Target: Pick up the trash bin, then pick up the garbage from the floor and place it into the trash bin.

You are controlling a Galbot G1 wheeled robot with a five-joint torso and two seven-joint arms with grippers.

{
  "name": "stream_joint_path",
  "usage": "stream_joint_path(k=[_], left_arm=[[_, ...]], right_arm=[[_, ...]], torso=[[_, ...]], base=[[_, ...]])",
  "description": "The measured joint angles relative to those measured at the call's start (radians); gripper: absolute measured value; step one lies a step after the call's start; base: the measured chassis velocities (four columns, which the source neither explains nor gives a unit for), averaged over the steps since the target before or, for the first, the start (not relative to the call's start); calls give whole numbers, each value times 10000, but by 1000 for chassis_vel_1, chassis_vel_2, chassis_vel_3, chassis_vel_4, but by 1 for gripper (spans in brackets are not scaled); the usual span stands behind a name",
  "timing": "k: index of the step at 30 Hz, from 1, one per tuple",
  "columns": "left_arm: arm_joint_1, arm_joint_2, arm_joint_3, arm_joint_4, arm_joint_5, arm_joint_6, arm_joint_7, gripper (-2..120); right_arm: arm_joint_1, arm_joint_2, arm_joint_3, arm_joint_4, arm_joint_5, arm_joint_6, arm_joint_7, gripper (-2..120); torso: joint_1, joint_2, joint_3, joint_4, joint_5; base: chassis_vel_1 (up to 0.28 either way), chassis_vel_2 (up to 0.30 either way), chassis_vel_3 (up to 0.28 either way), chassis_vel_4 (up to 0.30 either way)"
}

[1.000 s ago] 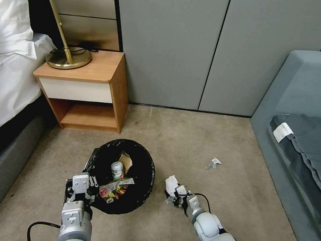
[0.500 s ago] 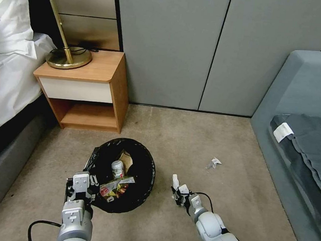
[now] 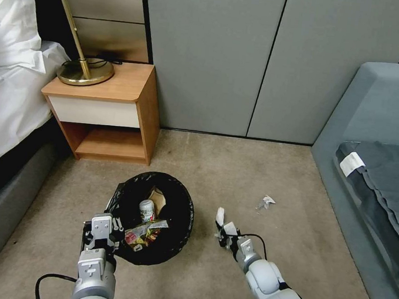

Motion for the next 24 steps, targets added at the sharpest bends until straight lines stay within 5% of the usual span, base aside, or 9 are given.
stream_joint_path(k=[14, 20, 24], left_arm=[[55, 52, 129, 75, -117, 146, 23, 1], [126, 75, 148, 76, -142, 172, 30, 1], [113, 66, 139, 35, -154, 211, 31, 1]], right_arm=[[-134, -653, -465, 5679, 1363, 1704, -991, 0], [40, -918, -1680, 6487, 1245, 1712, -1047, 0], [153, -860, -2546, 5950, 830, 1816, -1013, 0]], torso=[[-1, 0, 0, 0, -1], [0, 0, 0, 0, -1], [0, 0, 0, 0, -2]], base=[[0, 0, 0, 0], [0, 0, 0, 0], [0, 0, 0, 0]])
